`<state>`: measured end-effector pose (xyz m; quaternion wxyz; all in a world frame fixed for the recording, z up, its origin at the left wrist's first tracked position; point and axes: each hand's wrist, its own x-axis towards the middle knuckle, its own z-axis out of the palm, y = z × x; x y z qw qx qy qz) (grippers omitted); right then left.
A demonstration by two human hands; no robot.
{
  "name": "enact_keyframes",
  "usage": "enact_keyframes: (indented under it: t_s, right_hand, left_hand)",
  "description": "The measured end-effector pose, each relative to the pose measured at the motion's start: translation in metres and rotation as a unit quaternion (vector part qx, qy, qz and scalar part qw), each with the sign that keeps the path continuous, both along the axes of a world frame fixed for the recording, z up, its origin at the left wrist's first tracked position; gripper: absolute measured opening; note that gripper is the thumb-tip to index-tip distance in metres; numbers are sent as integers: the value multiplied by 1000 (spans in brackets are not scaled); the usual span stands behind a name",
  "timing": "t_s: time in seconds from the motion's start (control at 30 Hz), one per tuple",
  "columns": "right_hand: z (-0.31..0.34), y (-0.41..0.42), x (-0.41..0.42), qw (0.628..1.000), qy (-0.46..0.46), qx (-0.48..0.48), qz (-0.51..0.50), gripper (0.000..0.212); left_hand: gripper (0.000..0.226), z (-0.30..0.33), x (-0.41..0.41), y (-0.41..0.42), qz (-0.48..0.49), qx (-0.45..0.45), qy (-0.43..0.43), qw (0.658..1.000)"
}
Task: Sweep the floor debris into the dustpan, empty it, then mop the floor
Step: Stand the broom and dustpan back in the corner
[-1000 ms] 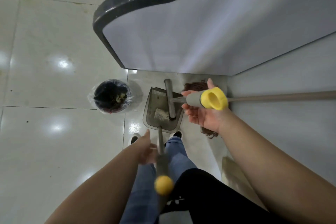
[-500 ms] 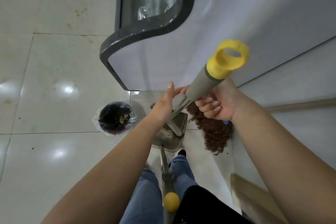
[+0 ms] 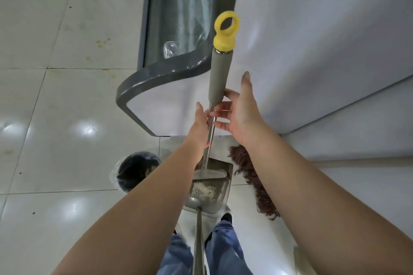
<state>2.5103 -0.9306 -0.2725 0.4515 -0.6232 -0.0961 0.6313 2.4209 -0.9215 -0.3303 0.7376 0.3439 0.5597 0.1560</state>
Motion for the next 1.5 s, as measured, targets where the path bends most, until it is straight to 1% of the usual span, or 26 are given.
enact_keyframes:
  t_s: [0.07,0.17,0.37,0.43,0.53,0.6,0.7,0.8,0.9,0.93,1.0,1.07,1.13,1.2,1.3,1.37,1.43,1.5]
  right_hand:
    - [-4,2,3,998,-34,27,36,74]
    - [-11,-1,9,994,-60,39,83,76]
    - [-20,-8,23,995,-62,45,67,72]
    - [-21,-8,28,993,-94,38,60,70]
    - [-20,-6,35,986,-157,40,49,61]
    - [-22,-7,35,980,-171,63,74,57]
    - [-25,-13,36,957,-254,85,114,49]
    - [-25,-20,42,938,-320,92,98,43]
    - [-21,-18,37,928,-345,123,76,26]
    - [-18,-15,33,920,-363,132,71,25]
    - [-12,-6,26,905,-396,138,76,35]
    - [-11,2,21,892,-416,129,119,47]
    - [-16,11,18,882,-419,119,180,49]
    - [-25,20,13,881,-404,116,216,47]
    - [-40,32,4,901,-353,113,224,45]
    - [-49,35,0,913,-328,107,217,45]
    - [-55,36,-2,917,-318,101,219,41]
    - [-58,35,0,918,-311,89,227,42]
  left_hand:
    - [64,0,4,8,3,-2,0,1000]
    - [63,5,7,18,20,1,-1,1000]
    - [60,9,7,20,4,31,-7,999]
    - [58,9,8,16,-9,31,-3,999]
    - [58,12,14,15,-39,33,-1,999]
    - [63,14,19,16,-71,57,5,996]
    - [74,17,22,11,-111,83,-8,990]
    - [82,18,15,2,-117,77,-11,990]
    - [83,24,6,1,-93,89,-28,991]
    - [84,28,3,3,-84,94,-35,991]
    - [86,34,-1,9,-72,103,-37,991]
    - [88,34,-5,14,-70,99,-23,992]
    - [86,28,-9,16,-64,83,-1,995]
    - [82,20,-10,18,-49,73,17,996]
    - [76,9,-7,25,-24,58,25,998]
    - [74,4,-6,26,-29,63,27,997]
    - [73,0,-8,24,-38,68,23,997]
    - [73,-4,-11,19,-42,52,13,998]
